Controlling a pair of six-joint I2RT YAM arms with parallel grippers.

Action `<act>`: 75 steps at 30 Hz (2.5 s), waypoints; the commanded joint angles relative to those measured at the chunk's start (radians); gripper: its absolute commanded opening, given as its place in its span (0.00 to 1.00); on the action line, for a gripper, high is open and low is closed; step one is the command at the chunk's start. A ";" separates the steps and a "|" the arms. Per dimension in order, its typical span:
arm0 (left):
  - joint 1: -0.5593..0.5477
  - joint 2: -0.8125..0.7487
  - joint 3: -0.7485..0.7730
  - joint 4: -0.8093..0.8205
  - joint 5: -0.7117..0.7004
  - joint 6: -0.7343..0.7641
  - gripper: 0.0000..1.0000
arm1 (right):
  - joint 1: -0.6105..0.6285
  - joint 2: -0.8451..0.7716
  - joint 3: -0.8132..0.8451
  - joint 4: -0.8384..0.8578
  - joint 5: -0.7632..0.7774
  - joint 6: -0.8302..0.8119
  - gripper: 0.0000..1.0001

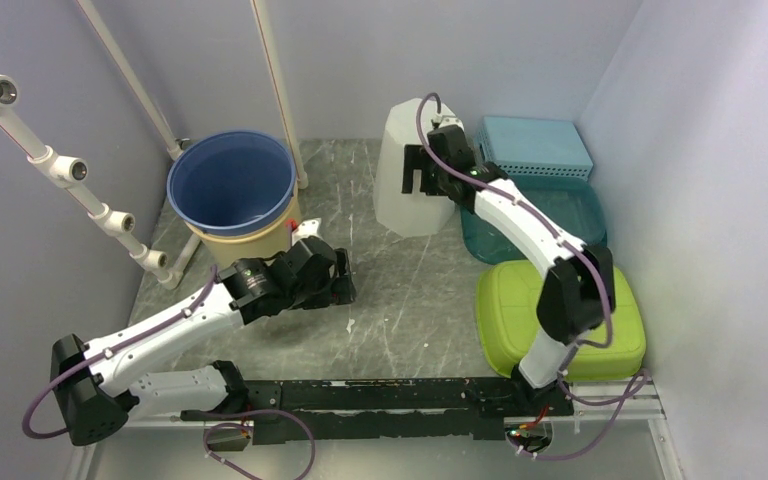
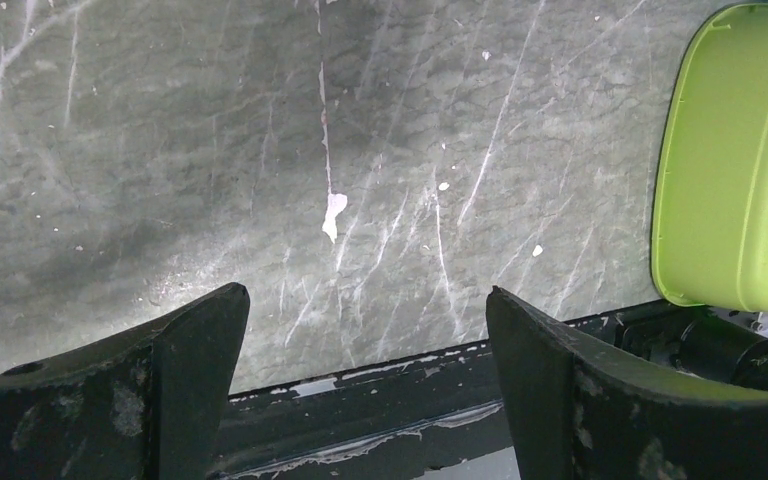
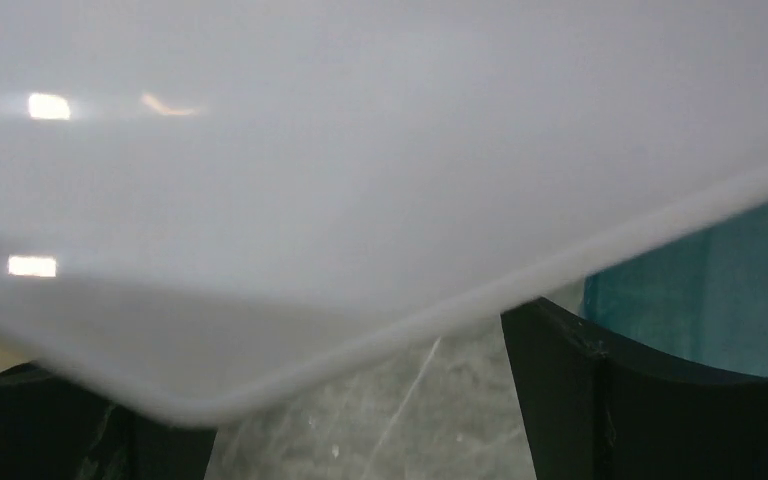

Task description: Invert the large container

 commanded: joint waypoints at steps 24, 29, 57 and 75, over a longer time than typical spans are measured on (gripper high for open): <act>0.000 -0.044 0.047 -0.062 -0.047 -0.006 0.94 | -0.147 0.088 0.144 0.164 -0.278 0.097 1.00; 0.001 -0.033 0.023 -0.066 -0.062 -0.025 0.94 | -0.145 -0.033 0.002 0.273 -0.518 0.192 0.97; 0.000 -0.241 -0.253 -0.165 -0.147 -0.308 0.87 | 0.365 0.436 0.859 -0.162 -0.218 0.131 0.79; 0.000 -0.225 -0.074 -0.088 -0.061 -0.109 0.85 | 0.367 0.348 0.717 -0.085 -0.059 0.128 0.17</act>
